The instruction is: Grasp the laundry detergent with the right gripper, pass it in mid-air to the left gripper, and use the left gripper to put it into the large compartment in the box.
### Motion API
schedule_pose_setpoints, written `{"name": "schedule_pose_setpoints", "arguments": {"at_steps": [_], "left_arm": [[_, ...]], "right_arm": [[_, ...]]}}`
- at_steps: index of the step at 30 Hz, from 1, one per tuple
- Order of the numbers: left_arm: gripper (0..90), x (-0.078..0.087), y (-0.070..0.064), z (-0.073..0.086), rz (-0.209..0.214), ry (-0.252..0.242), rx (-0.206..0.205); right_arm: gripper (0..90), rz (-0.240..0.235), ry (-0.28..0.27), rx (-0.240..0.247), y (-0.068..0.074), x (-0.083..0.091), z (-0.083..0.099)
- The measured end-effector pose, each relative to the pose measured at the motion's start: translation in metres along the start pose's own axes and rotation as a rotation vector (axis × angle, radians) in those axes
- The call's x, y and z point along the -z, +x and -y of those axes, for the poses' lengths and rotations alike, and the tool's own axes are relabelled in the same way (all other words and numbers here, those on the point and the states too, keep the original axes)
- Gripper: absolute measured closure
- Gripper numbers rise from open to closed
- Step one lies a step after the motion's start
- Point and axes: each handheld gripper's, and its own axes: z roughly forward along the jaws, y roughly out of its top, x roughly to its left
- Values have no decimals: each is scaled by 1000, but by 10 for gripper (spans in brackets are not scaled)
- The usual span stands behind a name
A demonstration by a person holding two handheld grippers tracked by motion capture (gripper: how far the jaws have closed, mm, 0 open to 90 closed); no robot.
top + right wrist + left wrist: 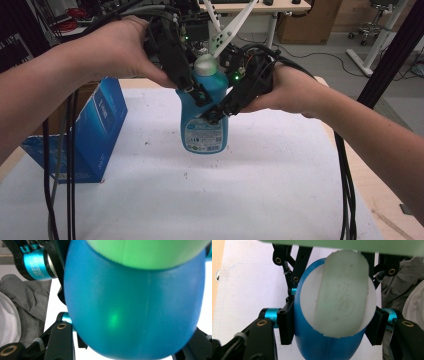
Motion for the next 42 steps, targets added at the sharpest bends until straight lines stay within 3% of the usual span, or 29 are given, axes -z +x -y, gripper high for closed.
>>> {"name": "schedule_pose_setpoints", "arguments": {"at_steps": [3, 4, 5, 6, 9, 10, 15, 16, 20, 27, 34, 42], "left_arm": [[374, 0, 0, 0, -1, 0, 7], [374, 1, 1, 1, 5, -3, 7], [375, 1, 1, 1, 5, -3, 7], [374, 2, 2, 2, 12, -4, 13], [374, 3, 2, 3, 14, -2, 19], [375, 4, 2, 4, 10, 0, 17], [374, 7, 2, 7, 6, 1, 33], [374, 8, 2, 8, 8, 1, 38], [374, 15, 2, 12, 5, 0, 47], [374, 34, 2, 21, -27, -28, 87], [375, 64, 1, 36, -85, -68, 175], [375, 110, 1, 64, -189, -119, 299]], "right_arm": [[393, -14, -17, -6, 0, 0, 0], [288, -13, -24, -10, 0, 0, 0], [288, -13, -24, -10, 0, 0, 0], [219, -17, -24, -19, -1, -2, 0], [212, -31, -32, -35, -2, -2, 3], [127, -17, -36, -58, -3, 0, 5], [128, 19, -49, -90, -7, 9, 11], [128, 50, -29, -105, -7, 13, 16], [128, 97, 36, -129, -10, 16, 30], [128, 144, 88, -163, -14, 25, 49], [128, 218, 158, -227, -19, 40, 70], [128, 330, 257, -266, -25, 62, 97]]}}
